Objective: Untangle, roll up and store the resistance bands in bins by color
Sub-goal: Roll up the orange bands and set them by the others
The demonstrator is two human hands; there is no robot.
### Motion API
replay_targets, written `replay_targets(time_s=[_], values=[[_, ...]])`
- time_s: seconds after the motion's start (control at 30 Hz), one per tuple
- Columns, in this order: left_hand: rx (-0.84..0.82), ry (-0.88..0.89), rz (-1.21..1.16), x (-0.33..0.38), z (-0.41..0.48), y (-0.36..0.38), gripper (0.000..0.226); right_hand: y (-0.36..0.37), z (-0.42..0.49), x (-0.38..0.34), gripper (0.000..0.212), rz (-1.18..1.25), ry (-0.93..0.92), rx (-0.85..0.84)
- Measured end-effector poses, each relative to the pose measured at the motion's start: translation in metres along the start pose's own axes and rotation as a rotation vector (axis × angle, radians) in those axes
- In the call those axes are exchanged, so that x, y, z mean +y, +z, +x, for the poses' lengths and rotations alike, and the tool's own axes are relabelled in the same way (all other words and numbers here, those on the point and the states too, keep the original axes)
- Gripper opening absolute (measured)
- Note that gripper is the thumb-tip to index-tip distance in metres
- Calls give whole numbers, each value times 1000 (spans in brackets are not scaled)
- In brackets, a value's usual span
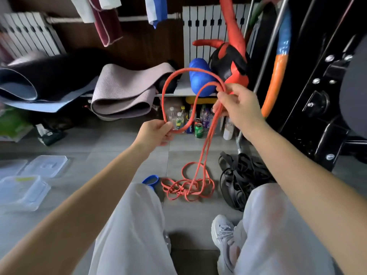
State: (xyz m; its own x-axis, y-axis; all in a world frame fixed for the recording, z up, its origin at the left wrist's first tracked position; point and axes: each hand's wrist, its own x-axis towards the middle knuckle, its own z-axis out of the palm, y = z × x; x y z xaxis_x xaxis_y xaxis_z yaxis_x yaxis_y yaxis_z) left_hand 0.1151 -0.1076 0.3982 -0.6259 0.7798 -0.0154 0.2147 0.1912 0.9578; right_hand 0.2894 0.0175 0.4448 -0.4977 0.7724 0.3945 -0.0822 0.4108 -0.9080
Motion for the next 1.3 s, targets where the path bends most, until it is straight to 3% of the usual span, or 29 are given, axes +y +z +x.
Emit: replay_targets(time_s=[0.13, 0.23, 0.3, 0.4, 0.53, 0.57, 0.63, 0.7, 0.8, 0.87, 0.9, 0.97, 1.03, 1.2, 1.3], values=[[-21, -23, 33, -6, 4, 6, 24, -5, 11, -8, 18, -125, -94, 84], [13, -18, 67, -10, 11, 9, 23, 0, -2, 26, 26, -334, 30, -32], [-10, -8, 204, -19, 13, 15, 17, 9, -19, 49, 23, -253, 182, -107], [-176, 14, 377, -45, 7, 36, 12, 29, -34, 64, 17, -106, 313, -149], [-389, -1, 307, -75, -10, 70, 62, 47, -29, 59, 8, 101, 400, -132], [-405, 0, 283, -79, -13, 79, 54, 49, -26, 58, 7, 128, 407, -134], [-326, -66, 72, -76, -17, 95, 13, 48, -19, 61, 8, 101, 356, -141], [-218, -132, -214, -64, -15, 98, 27, 40, -15, 71, 12, -23, 301, -55], [-142, -158, -507, -40, 2, 81, 33, 27, -31, 103, 52, -16, 421, 34], [-197, -161, -562, -18, 11, 68, 34, 40, -54, 132, 67, -29, 513, -203], [-244, -183, -578, -5, 12, 63, 34, 52, -66, 144, 64, -60, 536, -356], [-314, -224, -538, 14, 16, 50, 34, 79, -83, 168, 40, -118, 564, -538], [-333, -219, -394, 23, 20, 33, 33, 92, -89, 183, 24, -223, 537, -544], [-289, -315, -121, 18, 32, -9, 34, 65, -65, 193, 9, -524, 456, -474], [-323, -418, 56, 8, 37, -21, 35, 56, -29, 147, 23, -543, 346, -421]])
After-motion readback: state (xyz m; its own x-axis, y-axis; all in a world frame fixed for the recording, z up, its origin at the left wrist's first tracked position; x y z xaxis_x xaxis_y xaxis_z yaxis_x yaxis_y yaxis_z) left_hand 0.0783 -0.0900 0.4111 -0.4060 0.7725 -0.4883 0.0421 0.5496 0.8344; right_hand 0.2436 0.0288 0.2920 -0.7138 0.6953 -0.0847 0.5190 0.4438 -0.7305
